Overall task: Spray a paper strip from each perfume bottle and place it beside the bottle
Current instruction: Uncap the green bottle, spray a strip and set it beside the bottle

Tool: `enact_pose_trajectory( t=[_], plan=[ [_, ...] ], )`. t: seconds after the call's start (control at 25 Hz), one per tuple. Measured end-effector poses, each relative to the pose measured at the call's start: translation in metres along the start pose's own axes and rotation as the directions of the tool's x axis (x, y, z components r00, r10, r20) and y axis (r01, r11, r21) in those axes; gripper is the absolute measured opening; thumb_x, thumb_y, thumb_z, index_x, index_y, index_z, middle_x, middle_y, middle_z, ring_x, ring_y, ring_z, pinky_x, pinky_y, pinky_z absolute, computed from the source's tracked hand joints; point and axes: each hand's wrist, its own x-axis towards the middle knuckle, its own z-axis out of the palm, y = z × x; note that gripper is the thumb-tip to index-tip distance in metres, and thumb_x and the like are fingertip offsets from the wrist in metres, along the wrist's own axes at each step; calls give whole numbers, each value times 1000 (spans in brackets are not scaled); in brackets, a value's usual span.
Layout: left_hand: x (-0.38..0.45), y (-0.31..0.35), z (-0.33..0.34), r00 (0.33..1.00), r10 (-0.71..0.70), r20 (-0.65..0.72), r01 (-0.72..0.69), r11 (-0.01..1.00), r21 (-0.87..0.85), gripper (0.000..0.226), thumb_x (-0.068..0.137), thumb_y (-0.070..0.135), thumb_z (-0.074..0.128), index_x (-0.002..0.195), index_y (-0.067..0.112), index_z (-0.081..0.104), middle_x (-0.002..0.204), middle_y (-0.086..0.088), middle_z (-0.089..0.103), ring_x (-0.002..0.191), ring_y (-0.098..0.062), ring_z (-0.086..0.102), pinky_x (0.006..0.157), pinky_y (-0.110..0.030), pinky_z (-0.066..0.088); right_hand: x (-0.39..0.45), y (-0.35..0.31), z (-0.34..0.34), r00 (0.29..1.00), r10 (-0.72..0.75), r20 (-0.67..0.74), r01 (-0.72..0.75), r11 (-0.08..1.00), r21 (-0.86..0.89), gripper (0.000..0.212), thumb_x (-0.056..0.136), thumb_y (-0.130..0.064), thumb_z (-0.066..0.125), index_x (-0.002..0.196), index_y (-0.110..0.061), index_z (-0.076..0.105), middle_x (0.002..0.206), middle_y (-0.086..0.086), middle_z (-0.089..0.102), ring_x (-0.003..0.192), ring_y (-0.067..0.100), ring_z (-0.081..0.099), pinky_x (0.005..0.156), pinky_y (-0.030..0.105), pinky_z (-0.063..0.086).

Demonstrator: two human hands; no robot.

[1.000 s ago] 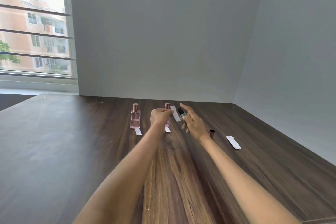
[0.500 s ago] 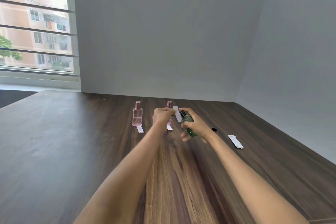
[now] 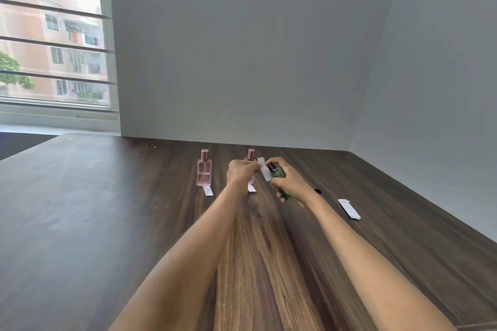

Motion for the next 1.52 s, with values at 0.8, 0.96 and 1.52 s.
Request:
enact_pose_trajectory(
  t=[0.8,0.96,1.52],
  plan=[
    [4,-8,17,999,36,28,-35,999,-29,10,78,17,75,86,10,76,110,-3,68,95,-21,63,83,-30,50,6,20,-23,965,81,-249,8,942,336,26,88,-10,54,107,-10,37,96,14,63,55,15,54,51,29,50],
    [7,-9,38,994,-16,104,16,1000,0,17,79,16,73,93,8,76,119,-5,67,107,-20,61,100,-33,47,17,28,-45,951,-23,-308,121,945,304,22,85,-16,65,103,-14,54,98,10,66,78,16,62,70,27,51],
    [33,-19,100,989,-96,108,79,985,156,10,80,8,70,73,9,65,92,-15,72,47,-17,46,58,-26,44,74,46,-76,913,-67,-402,103,992,69,42,74,-15,77,114,-12,63,97,0,65,88,14,60,86,30,52]
  ],
)
